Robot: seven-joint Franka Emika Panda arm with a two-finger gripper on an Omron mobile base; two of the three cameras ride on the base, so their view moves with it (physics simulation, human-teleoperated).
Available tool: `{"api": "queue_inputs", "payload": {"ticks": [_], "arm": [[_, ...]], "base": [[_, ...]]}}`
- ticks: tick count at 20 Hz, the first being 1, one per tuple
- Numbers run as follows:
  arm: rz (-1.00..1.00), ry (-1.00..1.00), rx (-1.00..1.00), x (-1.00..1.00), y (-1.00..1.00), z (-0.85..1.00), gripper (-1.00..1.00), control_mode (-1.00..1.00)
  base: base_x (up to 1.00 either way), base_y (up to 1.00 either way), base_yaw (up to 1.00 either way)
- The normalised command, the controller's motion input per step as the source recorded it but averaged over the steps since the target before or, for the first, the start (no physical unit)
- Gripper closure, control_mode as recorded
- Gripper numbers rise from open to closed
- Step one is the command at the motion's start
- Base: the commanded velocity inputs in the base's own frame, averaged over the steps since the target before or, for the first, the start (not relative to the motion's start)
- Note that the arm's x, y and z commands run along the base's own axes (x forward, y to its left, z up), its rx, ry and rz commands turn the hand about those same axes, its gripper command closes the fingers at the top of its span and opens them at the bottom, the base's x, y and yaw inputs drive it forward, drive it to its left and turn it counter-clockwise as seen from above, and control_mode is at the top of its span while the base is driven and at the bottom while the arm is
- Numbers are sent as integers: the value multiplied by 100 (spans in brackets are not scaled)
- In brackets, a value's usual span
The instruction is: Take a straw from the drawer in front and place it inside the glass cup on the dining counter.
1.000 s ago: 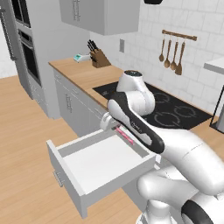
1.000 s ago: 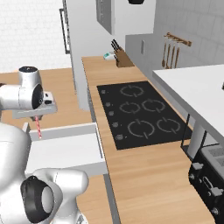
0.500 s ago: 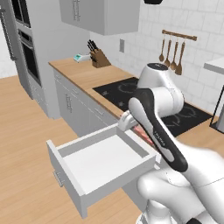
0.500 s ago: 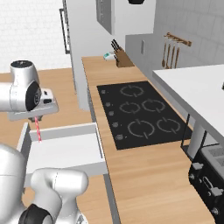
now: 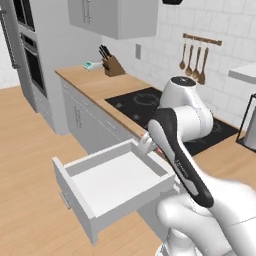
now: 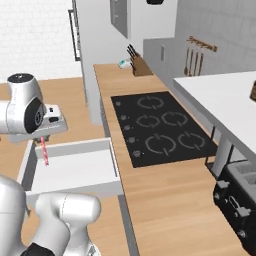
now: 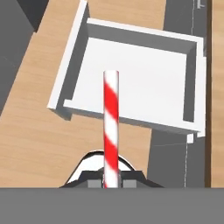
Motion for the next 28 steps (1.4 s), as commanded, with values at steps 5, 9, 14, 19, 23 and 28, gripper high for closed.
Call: {"api": "queue_inputs", "payload": {"ticks": [5,9,14,19,23,28], "arm": [[0,0,0,0,0,0,100,100],[0,0,0,0,0,0,100,100],[0,0,0,0,0,0,100,100],[0,0,0,0,0,0,100,100],[0,0,0,0,0,0,100,100],[0,0,0,0,0,0,100,100]], "base": [[-100,14,1],[-95,93,37],[-51,99,58],[-53,84,32],[-100,37,-5],[-100,12,-18]]}}
